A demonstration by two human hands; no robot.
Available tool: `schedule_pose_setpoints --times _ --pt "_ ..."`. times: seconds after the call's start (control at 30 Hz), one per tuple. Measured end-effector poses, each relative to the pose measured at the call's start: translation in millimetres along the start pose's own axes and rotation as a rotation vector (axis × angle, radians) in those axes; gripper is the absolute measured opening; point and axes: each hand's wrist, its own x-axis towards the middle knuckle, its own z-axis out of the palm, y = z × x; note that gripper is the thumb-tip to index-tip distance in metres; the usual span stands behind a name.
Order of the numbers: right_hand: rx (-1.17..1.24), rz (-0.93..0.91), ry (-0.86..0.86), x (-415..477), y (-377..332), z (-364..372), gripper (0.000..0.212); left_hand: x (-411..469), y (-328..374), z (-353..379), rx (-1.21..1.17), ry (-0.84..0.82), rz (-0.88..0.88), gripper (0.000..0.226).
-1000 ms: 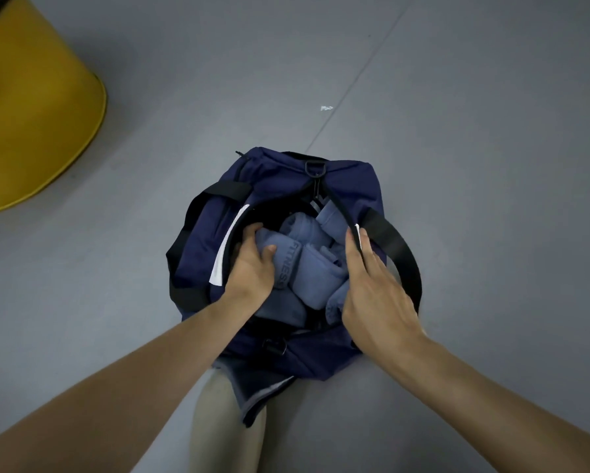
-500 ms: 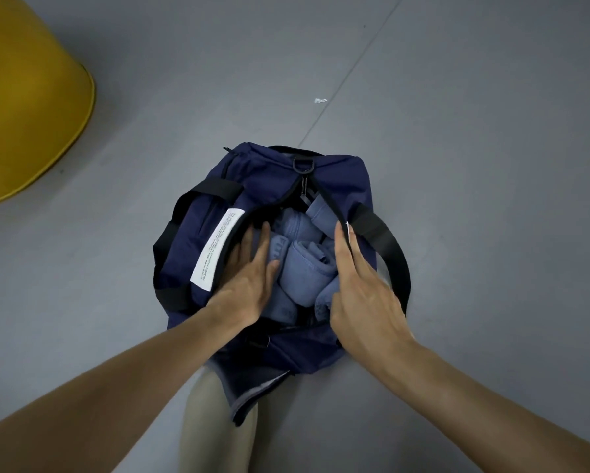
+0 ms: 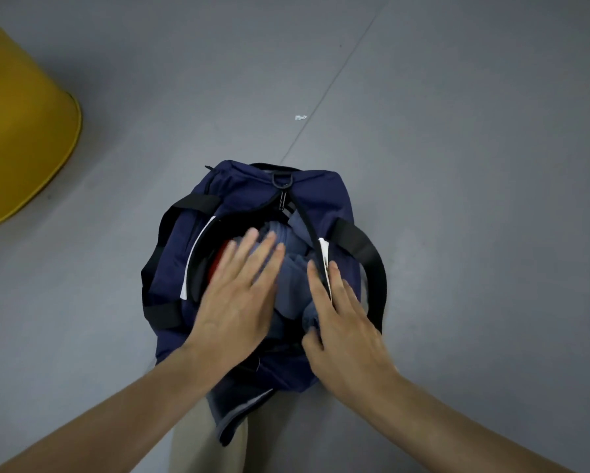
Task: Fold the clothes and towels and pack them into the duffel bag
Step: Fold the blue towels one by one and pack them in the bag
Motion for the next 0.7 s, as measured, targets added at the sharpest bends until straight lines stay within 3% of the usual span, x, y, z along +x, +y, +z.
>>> schedule_pose_setpoints --times 0.17,0.33,0.47,0.7 --pt "0.018 0.082 -0.04 8 6 3 0.102 7 -38 -13 0.145 -0.09 -0.342 0.048" --pt "0.064 0.119 -0.054 13 15 -12 0.107 23 -56 -26 -0.216 -0.107 -0.648 0.051" --pt "0.038 0.109 0.021 7 23 -40 0.107 45 -20 -36 -0.417 -0.088 -0.571 0.071" --pt "-0.028 0.265 0.184 -16 71 -116 0.097 78 37 -65 -0.546 -0.035 -0.42 0.072"
